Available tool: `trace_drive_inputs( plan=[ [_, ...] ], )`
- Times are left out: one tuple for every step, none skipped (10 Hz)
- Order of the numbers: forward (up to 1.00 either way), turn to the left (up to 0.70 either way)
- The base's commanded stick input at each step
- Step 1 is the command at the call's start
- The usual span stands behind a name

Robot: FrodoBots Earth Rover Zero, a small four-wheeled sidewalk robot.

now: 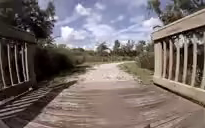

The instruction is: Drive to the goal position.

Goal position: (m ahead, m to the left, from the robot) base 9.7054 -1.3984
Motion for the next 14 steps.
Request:
trace_drive_inputs(
  plan=[
    [0.85,0.00],
    [0.85,0.00],
    [0.85,0.00],
    [0.85,0.00],
    [0.85,0.00],
    [0.85,0.00],
    [0.85,0.00],
    [0.85,0.00],
    [0.85,0.00],
    [0.85,0.00],
    [0.85,0.00],
    [0.85,0.00],
    [0.85,0.00],
    [0.85,0.00]
  ],
)
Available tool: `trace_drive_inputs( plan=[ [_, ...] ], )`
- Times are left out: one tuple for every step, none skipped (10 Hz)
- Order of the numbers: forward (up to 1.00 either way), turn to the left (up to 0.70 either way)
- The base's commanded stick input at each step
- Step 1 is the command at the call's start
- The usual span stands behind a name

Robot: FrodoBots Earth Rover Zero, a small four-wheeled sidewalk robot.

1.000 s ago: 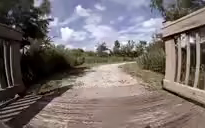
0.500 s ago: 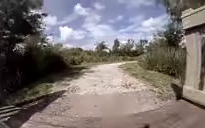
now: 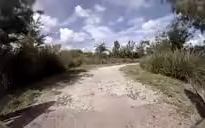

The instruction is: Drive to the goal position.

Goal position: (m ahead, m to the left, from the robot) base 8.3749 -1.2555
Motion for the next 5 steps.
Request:
trace_drive_inputs(
  plan=[
    [0.85,0.00],
    [0.85,0.00],
    [0.85,0.00],
    [0.85,0.00],
    [0.85,0.00]
  ],
)
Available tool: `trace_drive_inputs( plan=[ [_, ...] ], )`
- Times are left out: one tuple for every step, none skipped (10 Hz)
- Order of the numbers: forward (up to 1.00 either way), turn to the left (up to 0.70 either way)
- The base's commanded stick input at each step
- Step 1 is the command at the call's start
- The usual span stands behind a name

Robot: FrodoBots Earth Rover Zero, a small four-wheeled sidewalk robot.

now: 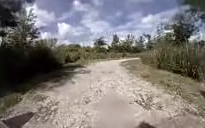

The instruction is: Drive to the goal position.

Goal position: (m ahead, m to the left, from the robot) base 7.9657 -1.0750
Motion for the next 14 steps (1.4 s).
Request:
trace_drive_inputs(
  plan=[
    [0.85,0.00],
    [0.85,0.00],
    [0.85,0.00],
    [0.85,0.00],
    [0.85,0.00],
    [0.85,0.00],
    [0.85,0.00],
    [0.85,0.00],
    [0.85,0.00],
    [0.85,0.00],
    [0.85,0.00],
    [0.85,0.00],
    [0.85,0.00],
    [0.85,0.00]
  ],
)
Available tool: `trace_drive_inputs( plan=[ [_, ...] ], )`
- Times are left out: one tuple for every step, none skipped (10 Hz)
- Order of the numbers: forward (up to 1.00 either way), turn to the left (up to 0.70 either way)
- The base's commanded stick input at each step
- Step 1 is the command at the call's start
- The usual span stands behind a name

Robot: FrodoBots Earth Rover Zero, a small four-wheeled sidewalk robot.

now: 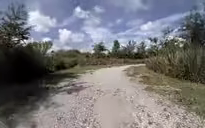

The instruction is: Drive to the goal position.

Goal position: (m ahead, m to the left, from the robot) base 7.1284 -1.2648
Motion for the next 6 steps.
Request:
trace_drive_inputs(
  plan=[
    [0.85,0.00],
    [0.85,0.00],
    [0.85,0.00],
    [0.85,0.00],
    [0.85,0.00],
    [0.85,0.00]
  ],
)
